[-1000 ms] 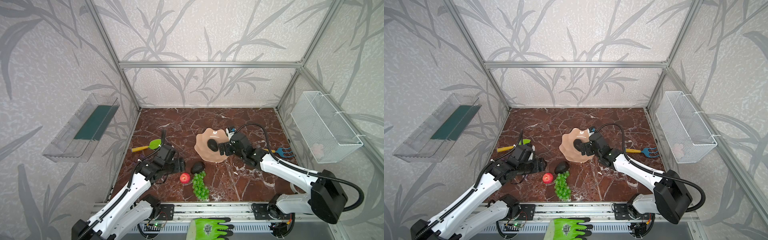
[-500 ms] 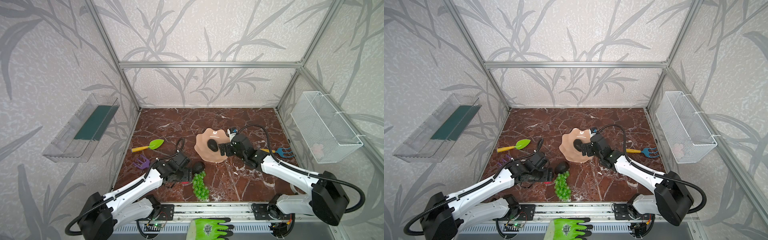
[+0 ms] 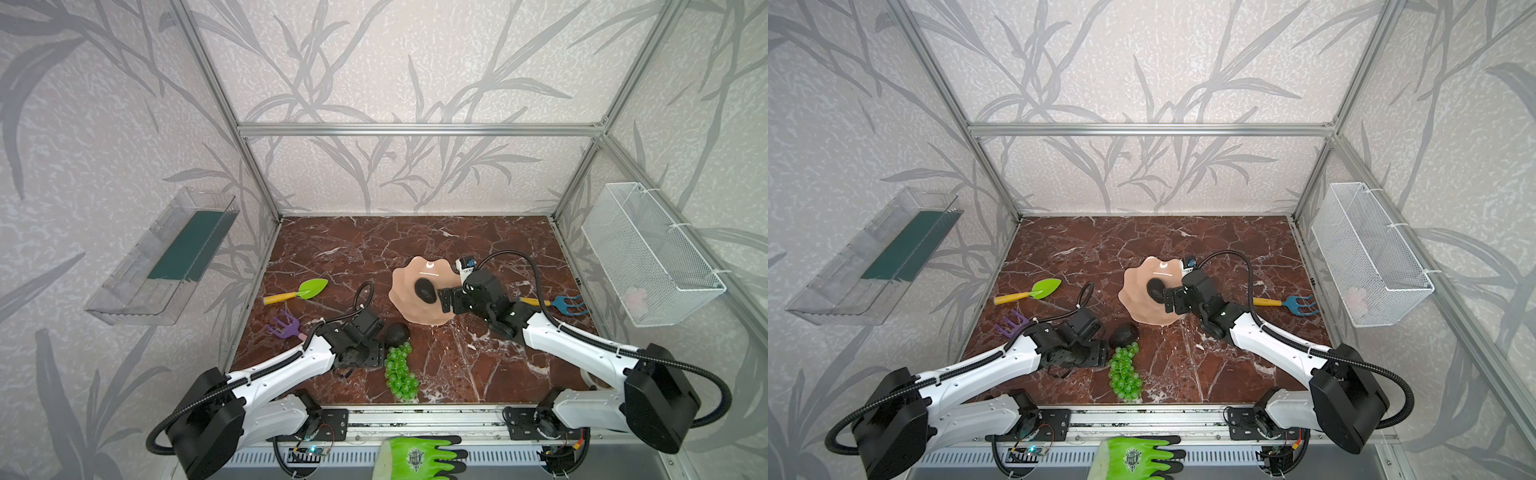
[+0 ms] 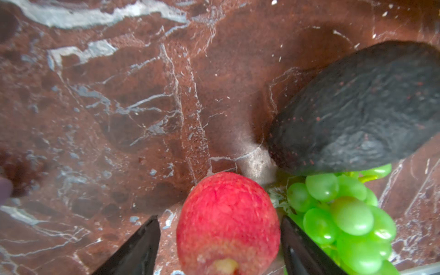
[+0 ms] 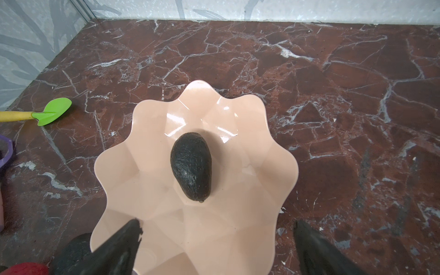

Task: Place and organize the fake fruits in the fruit bowl
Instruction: 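Lower the left gripper onto the red apple and grasp it while the right arm withdraws, then lift the red apple with the left gripper into the pink bowl and release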

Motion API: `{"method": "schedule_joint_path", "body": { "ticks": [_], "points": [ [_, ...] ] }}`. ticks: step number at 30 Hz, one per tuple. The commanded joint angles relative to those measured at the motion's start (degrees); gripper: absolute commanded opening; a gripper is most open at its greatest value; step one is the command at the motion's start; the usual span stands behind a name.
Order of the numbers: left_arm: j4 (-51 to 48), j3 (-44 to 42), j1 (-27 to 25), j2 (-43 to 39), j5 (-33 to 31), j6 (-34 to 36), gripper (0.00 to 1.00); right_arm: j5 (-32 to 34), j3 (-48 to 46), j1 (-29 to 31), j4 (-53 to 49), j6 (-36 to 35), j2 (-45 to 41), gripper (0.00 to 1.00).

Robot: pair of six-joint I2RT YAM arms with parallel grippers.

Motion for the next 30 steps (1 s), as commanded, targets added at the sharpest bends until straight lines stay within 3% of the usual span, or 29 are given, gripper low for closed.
{"method": "schedule_joint_path", "body": {
  "ticks": [1,9,19,25,30],
  "points": [
    [0.05,-0.26,-0.29,-0.01,-1.73,-0.66,0.73,0.22,-0.67,-0.28,1.02,0.54,-1.5,0.99],
    [-1.65,0.3,-0.17,-0.52,-3.36,0.04,0.57,0.49,-1.02,-0.35,1.37,0.69,-1.31,0.99],
    [-5.07,2.9,-0.2,-1.98,-5.92,2.27,0.54,0.31,-1.45,-0.51,1.9,1.05,-0.69,0.99],
    [-10.31,11.72,0.04,-3.97,-7.91,7.7,0.54,0.71,-2.15,-1.06,1.19,0.89,-3.32,0.99],
    [-9.61,21.95,0.3,2.81,-6.77,14.08,0.54,0.67,-3.65,-2.02,0.7,1.07,-6.12,0.99]
  ]
}}
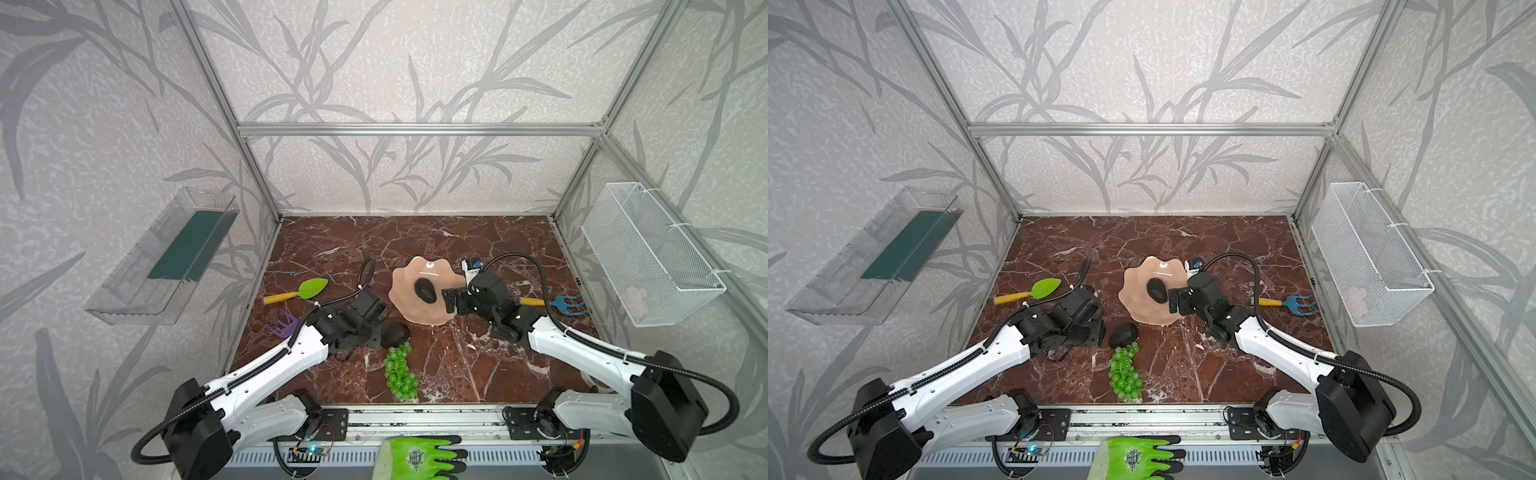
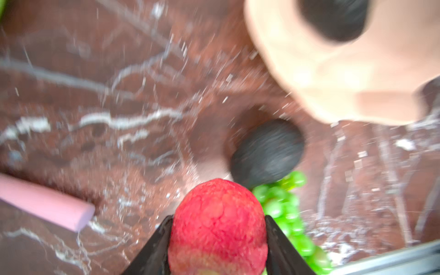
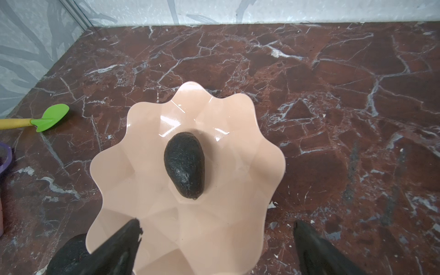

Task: Place and organize the fake fruits in the fruit bowl
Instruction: 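Lift the red apple with the left gripper into the pink bowl and release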

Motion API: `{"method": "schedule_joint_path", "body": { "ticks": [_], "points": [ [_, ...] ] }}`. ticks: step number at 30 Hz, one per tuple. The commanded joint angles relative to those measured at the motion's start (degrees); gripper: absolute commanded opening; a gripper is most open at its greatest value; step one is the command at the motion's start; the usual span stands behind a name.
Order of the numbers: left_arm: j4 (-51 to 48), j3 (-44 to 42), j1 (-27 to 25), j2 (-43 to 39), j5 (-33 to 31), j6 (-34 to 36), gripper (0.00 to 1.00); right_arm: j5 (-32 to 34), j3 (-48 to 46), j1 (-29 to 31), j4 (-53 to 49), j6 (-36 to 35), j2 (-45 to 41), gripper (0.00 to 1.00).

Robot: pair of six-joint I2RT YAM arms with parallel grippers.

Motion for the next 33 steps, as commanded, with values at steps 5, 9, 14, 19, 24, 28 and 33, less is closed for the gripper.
{"method": "schedule_joint_path", "body": {
  "ticks": [5,9,14,19,24,28,33],
  "points": [
    [0.65,14.68,0.34,13.53,1.18,11.48,0.54,0.63,-3.0,-1.49,-0.51,1.36,-5.83,0.99],
    [0.09,24.3,0.4,23.45,2.3,15.25,0.54,0.73,-4.47,-2.11,-1.37,1.93,-8.73,0.99],
    [-3.21,33.73,0.37,34.56,2.6,16.58,0.54,0.86,-6.3,-2.77,-2.92,2.75,-12.45,0.99],
    [-3.16,37.01,0.42,41.27,3.06,16.95,0.53,0.62,-7.55,-2.98,-3.65,2.94,-14.68,0.99],
    [-3.49,38.31,0.39,44.85,3.14,15.95,0.53,0.25,-8.3,-3.43,-3.56,2.82,-15.26,0.99],
    [-2.6,38.57,0.39,46.78,3.62,14.94,0.53,-0.21,-8.77,-3.7,-2.94,2.91,-15.09,0.99],
    [-3.02,39.8,0.32,49.23,4.14,14.32,0.54,-0.85,-8.71,-4.31,-3.02,2.58,-15.3,0.99]
  ]
}}
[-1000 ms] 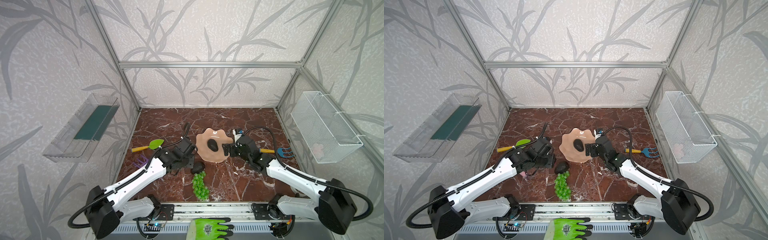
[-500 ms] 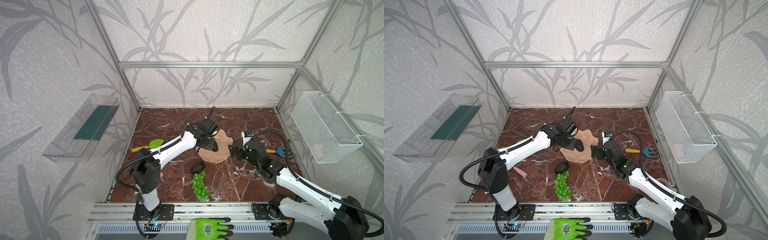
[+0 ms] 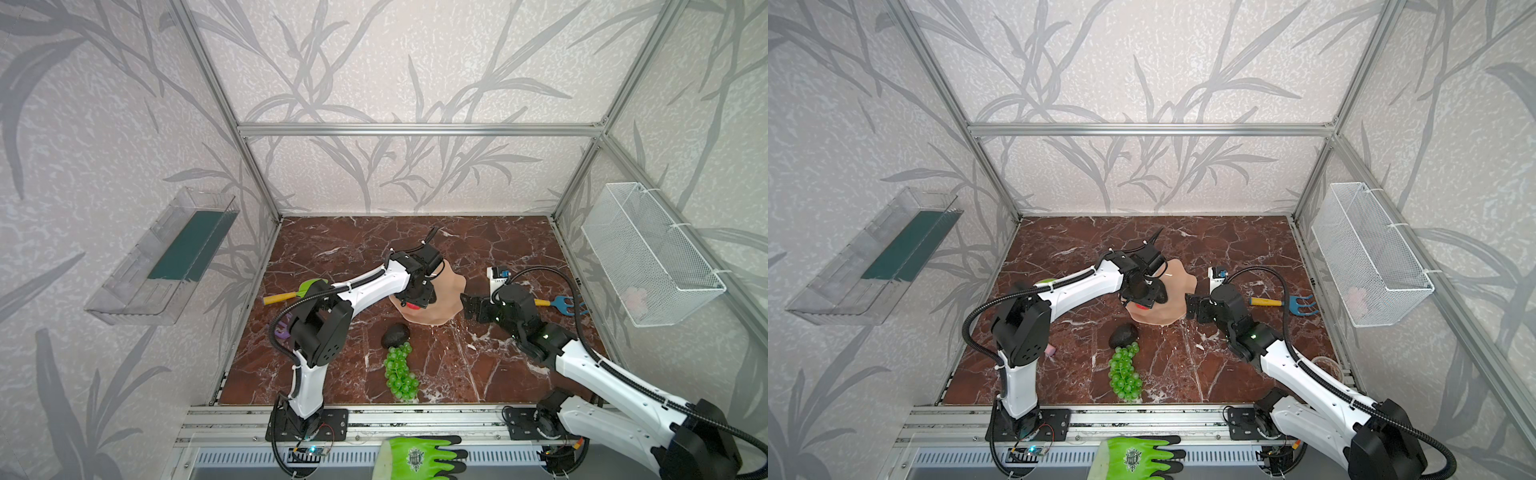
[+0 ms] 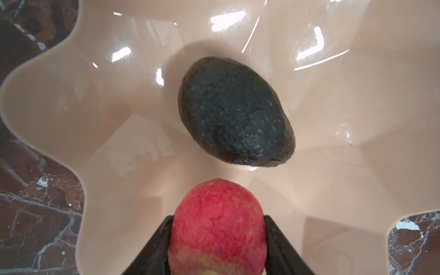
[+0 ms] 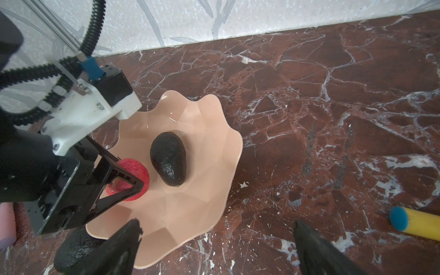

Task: Place and organize the fake fruits in the fruit bowl
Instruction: 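Lift the red apple with the left gripper into the pink bowl and release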

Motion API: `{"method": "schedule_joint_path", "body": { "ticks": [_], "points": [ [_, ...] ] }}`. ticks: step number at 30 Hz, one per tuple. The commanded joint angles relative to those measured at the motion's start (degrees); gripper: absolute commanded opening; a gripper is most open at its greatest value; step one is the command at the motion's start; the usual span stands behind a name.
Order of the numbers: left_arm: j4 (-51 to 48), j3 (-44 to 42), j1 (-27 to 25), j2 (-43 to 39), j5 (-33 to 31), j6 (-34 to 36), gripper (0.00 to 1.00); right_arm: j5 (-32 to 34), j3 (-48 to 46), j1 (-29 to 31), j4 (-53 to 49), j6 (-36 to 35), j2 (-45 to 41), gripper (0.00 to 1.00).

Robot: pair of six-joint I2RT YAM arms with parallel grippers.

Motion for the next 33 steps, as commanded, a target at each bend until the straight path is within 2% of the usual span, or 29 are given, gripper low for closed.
{"method": "schedule_joint_path", "body": {
  "ticks": [1,8,11,16,21,25,29,33],
  "points": [
    [-1.68,1.93,0.08,1.59,0.58,-0.54,0.54,-0.59,-0.42,-0.54,-0.26,-0.01,-1.14,0.99],
    [-2.29,3.08,0.03,3.78,0.96,-0.99,0.55,-0.77,-0.7,-1.17,-0.49,0.07,-1.97,0.99],
    [-2.23,2.99,0.03,3.69,0.88,-1.34,0.6,-0.92,-0.69,-1.35,-0.64,-0.05,-2.1,0.99],
    [-1.38,2.39,0.07,2.88,0.89,-1.69,0.75,-1.07,-0.54,-1.68,-0.64,-0.09,-1.93,0.99],
    [-0.35,0.97,0.11,0.0,-0.72,-2.39,0.79,-1.13,-0.35,-1.95,-0.84,-0.3,-2.02,0.99],
    [-0.07,-0.68,0.36,-6.47,-4.98,-2.82,0.8,-1.33,0.12,-2.27,-1.01,-0.71,-1.68,0.99],
    [1.25,-4.61,0.59,-17.81,-9.8,-3.01,0.83,-1.65,0.79,-2.41,-1.0,-1.08,-0.56,0.99],
    [7.13,-16.1,0.62,-30.99,-10.62,-1.27,0.88,-1.82,0.96,-2.49,0.09,-0.96,1.16,0.99]
  ]
}}
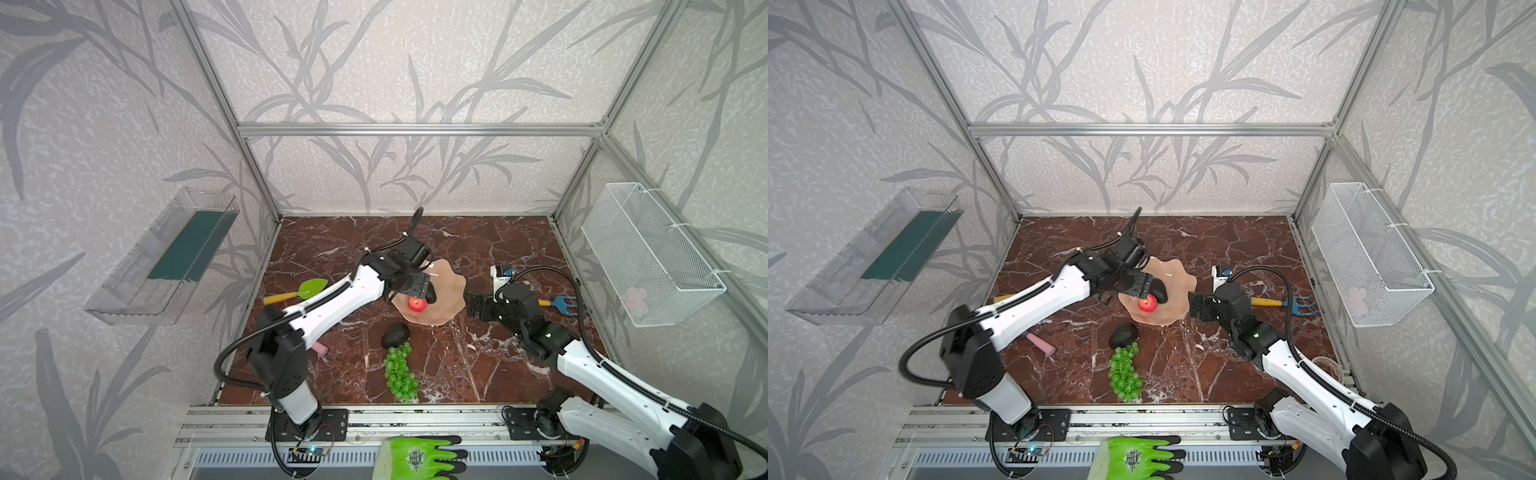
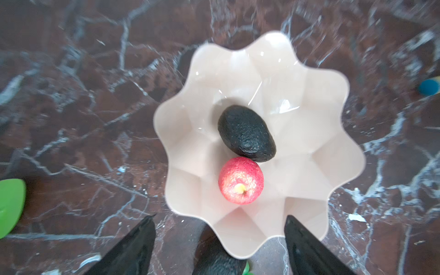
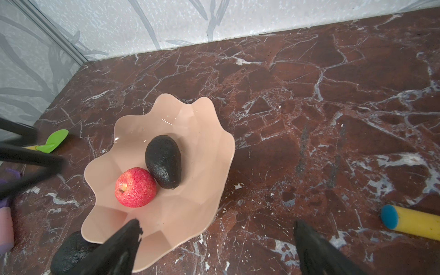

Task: Place and organize the fake fruits in the fruit bowl
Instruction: 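Lift the red apple with the left gripper into the pink bowl and release, then move the left gripper down to the second avocado and grasp it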

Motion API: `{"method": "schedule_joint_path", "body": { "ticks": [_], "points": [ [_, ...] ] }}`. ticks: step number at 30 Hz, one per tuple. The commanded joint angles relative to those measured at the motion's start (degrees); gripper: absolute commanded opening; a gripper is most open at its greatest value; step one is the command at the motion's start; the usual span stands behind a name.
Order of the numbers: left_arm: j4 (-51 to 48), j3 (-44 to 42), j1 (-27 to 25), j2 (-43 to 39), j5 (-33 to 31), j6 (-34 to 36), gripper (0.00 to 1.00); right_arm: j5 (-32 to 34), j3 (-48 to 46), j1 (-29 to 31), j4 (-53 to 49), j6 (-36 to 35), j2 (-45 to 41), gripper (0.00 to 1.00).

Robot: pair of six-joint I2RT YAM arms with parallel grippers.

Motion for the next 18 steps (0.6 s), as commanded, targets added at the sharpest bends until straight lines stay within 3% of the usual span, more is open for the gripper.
{"method": "schedule_joint_path", "body": {
  "ticks": [1,6,10,13,18],
  "points": [
    [3.14,-9.13,0.34,-9.62,-2.72,1.35,0.9,-0.36,1.04,-0.39,0.66,-0.64,1.26,0.99],
    [3.44,-23.16,0.34,-21.77,0.67,1.43,0.91,0.26,2.62,-0.73,-0.1,-1.69,3.06,0.99],
    [7.29,-31.9,0.17,-26.64,5.98,-0.56,0.91,0.08,3.37,-1.02,0.66,-2.17,3.82,0.99],
    [11.26,-35.71,0.15,-26.71,9.52,-2.67,0.91,0.08,3.5,-1.05,0.95,-1.93,4.24,0.99],
    [13.46,-36.43,-0.1,-21.93,8.08,-1.22,0.91,-0.1,3.0,-1.04,0.32,-1.51,3.63,0.99]
  ]
}}
